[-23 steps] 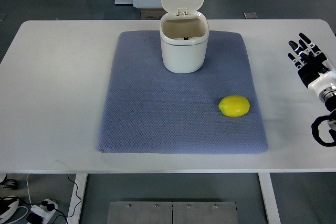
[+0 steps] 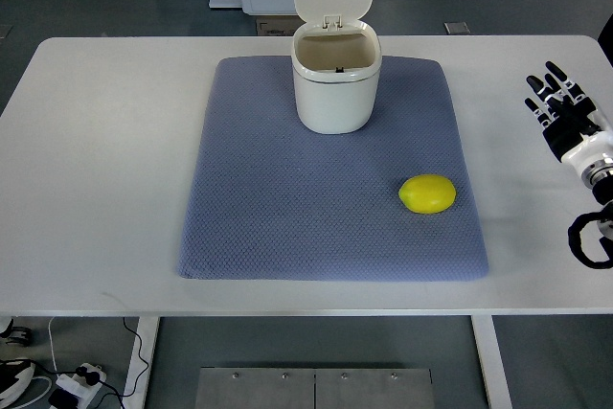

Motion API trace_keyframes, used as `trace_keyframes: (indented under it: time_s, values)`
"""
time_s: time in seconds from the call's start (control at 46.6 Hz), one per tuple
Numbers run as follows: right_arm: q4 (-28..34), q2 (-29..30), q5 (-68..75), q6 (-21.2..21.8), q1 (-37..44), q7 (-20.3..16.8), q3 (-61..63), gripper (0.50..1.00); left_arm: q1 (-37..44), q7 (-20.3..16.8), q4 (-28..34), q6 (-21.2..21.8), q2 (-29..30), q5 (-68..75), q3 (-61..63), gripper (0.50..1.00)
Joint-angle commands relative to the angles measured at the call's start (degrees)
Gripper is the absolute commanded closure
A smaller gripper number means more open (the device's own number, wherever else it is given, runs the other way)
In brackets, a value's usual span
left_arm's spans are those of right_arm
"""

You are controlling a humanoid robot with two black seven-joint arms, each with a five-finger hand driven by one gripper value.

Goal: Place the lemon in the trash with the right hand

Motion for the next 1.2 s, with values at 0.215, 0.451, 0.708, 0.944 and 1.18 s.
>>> trace_keyframes:
  time_s: [0.215,0.451,0.708,0.944,1.18]
  values:
    - [0.0,-0.1,0.0,0.0,0.2,0.1,0.0,0.500,0.1,0.0,0.0,0.0,0.0,0.0,0.0,0.500]
    - [0.0,-0.2,0.0,0.0,0.4,0.0,0.0,0.500,0.1,0.0,0.0,0.0,0.0,0.0,0.0,0.500]
    - [0.0,-0.2,0.0,0.0,0.4,0.1,0.0,0.500,0.1,0.0,0.1,0.0,0.0,0.0,0.0,0.500]
    - [0.0,-0.2,0.0,0.0,0.3,0.1,0.0,0.500,0.1,0.0,0.0,0.0,0.0,0.0,0.0,0.500]
    - [0.0,-0.6,0.0,1.3,0.2,0.4,0.1,0.500,0.1,0.0,0.0,0.0,0.0,0.0,0.0,0.500]
